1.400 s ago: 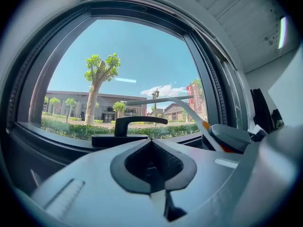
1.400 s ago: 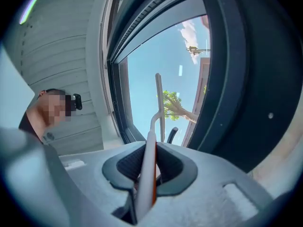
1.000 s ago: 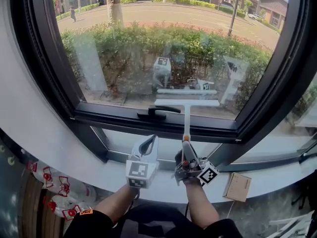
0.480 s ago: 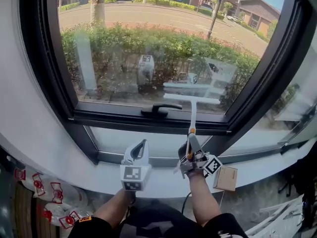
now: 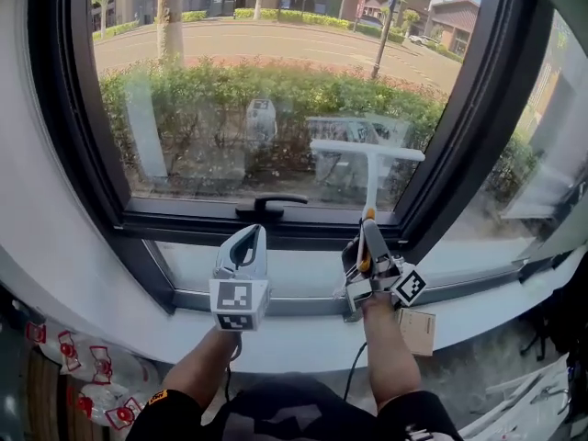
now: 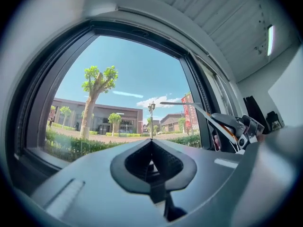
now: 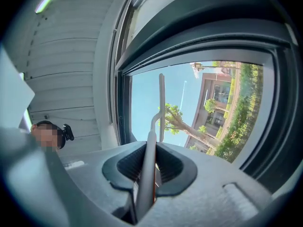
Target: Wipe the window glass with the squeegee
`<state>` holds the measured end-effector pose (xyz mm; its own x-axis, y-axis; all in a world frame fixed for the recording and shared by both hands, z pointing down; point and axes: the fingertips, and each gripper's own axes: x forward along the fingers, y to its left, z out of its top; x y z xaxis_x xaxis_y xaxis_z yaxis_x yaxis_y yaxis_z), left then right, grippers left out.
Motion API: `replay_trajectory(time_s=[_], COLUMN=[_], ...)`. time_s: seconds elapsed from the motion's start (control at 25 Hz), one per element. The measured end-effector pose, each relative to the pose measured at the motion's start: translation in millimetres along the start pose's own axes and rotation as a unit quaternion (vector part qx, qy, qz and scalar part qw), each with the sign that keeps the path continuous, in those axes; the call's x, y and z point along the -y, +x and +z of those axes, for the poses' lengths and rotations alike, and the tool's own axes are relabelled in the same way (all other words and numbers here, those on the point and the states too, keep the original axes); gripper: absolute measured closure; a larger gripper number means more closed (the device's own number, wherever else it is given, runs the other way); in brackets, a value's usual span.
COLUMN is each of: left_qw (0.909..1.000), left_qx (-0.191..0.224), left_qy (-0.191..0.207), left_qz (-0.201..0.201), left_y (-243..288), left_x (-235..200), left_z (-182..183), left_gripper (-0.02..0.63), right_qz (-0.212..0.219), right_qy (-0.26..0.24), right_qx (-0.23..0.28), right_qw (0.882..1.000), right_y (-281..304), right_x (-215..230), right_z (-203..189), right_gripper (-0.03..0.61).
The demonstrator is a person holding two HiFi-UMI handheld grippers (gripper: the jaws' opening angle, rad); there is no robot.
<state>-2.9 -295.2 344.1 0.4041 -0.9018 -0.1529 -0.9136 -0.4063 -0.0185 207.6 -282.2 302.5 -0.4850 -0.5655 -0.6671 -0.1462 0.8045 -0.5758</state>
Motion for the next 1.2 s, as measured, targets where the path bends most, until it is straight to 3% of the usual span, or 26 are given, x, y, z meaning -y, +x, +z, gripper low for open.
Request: replay_trajectory(time_s=[0.2, 0.48, 0.72, 1.2], left_qw=[0.9985, 0.9965, 0.9964, 0.9982], left_qx=[0.045, 0.063, 0.046, -0.030], left_qy=[0.031, 0.049, 0.059, 0.013], left_qz=[0.008, 0.024, 0.039, 0.051], left_y=[33, 55, 63, 58], left_x=[27, 58, 73, 98], left_z=[54, 80, 58, -42], left_gripper=[0.595, 0.595, 0.595, 0.595], right_qz=[0.023, 0.049, 0.058, -0.004], right_qy=[-0.013, 0.002, 0.034, 0.072], right_qx=[-0.006, -0.025, -0.036, -0.056], right_qw=[1.000, 0.998, 0.997, 0.996], right_y=[15, 17, 1, -71], right_x=[0, 11, 30, 65], right_z=[42, 58, 40, -4], right_gripper=[0.529, 0.529, 0.528, 0.526])
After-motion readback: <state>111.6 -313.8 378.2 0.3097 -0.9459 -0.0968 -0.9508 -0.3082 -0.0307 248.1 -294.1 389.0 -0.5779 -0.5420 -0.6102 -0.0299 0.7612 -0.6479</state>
